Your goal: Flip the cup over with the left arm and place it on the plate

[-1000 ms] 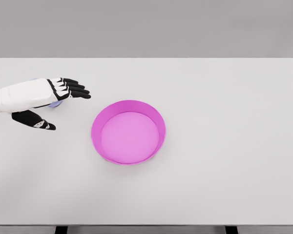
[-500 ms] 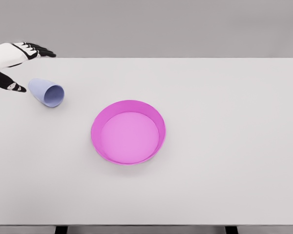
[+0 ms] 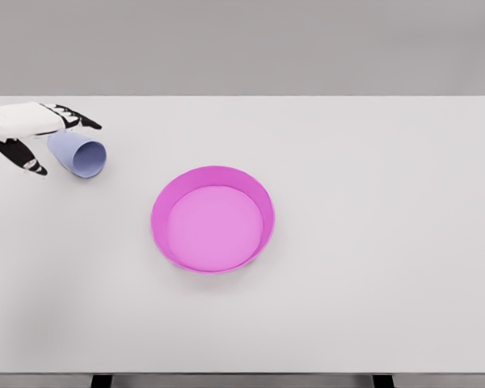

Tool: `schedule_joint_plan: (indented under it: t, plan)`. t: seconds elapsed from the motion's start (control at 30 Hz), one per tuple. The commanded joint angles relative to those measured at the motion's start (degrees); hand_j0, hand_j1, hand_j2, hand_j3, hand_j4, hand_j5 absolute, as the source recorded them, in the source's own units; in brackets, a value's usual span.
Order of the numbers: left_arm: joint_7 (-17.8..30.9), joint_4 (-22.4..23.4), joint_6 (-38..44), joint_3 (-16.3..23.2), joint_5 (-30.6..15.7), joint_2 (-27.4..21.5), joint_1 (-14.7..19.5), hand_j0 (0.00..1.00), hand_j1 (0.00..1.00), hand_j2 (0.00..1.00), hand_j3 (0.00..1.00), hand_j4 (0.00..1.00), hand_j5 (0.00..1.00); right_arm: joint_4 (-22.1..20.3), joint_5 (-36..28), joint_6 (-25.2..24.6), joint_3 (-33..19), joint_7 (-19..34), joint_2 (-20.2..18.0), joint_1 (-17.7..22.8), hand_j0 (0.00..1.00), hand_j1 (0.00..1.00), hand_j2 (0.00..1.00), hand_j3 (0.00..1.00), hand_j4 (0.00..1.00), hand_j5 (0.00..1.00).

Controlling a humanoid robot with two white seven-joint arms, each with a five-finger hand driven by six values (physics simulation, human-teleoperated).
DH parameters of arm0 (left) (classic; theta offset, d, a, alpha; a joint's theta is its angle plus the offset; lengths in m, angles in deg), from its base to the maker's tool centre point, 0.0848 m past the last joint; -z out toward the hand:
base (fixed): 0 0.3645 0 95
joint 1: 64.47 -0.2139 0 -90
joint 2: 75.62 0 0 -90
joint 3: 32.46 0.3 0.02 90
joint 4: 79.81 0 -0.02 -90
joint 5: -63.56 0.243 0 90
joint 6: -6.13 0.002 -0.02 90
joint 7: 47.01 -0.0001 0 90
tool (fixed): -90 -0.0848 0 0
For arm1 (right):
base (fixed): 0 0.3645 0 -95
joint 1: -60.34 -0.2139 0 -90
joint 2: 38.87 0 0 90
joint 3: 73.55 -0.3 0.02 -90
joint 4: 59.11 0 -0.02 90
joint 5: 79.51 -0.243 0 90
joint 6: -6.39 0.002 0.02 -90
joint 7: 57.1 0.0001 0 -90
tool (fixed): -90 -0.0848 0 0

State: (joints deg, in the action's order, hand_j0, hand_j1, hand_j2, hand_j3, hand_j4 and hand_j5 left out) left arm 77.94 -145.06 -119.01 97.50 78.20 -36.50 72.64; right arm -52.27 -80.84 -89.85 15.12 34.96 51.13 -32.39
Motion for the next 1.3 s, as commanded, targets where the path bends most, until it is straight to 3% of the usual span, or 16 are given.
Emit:
schedule_joint_plan:
  t: [0.0, 0.3, 0.47, 0.8, 1.27]
  plan:
    - [0.05, 0.65, 0.14, -0.32, 0.83, 0.78, 0.00, 1.00, 1.00, 1.00, 1.00, 1.00, 1.00, 0.02, 0.01, 0.00, 0.01, 0.04, 0.00, 0.00, 1.00, 1.00, 1.00, 1.00, 1.00, 1.00]
    - [0.05, 2.06, 0.14, -0.32, 0.92, 1.40, 0.26, 1.00, 1.00, 1.00, 1.00, 1.00, 1.00, 0.02, 0.01, 0.00, 0.01, 0.04, 0.00, 0.00, 1.00, 1.00, 1.00, 1.00, 1.00, 1.00]
    - [0.05, 9.53, 0.14, -0.23, 2.85, 4.03, 2.99, 1.00, 1.00, 1.00, 1.00, 1.00, 1.00, 0.02, 0.01, 0.00, 0.01, 0.04, 0.00, 0.00, 1.00, 1.00, 1.00, 1.00, 1.00, 1.00]
    - [0.05, 11.03, 0.14, 0.30, 6.45, 7.81, 3.17, 1.00, 1.00, 1.00, 1.00, 1.00, 1.00, 0.02, 0.01, 0.00, 0.10, 0.04, 0.00, 0.00, 1.00, 1.00, 1.00, 1.00, 1.00, 1.00]
    - [0.05, 19.46, 0.14, -0.49, 6.28, 10.27, 4.48, 1.00, 1.00, 1.00, 1.00, 1.00, 1.00, 0.02, 0.01, 0.00, 0.01, 0.04, 0.00, 0.00, 1.00, 1.00, 1.00, 1.00, 1.00, 1.00]
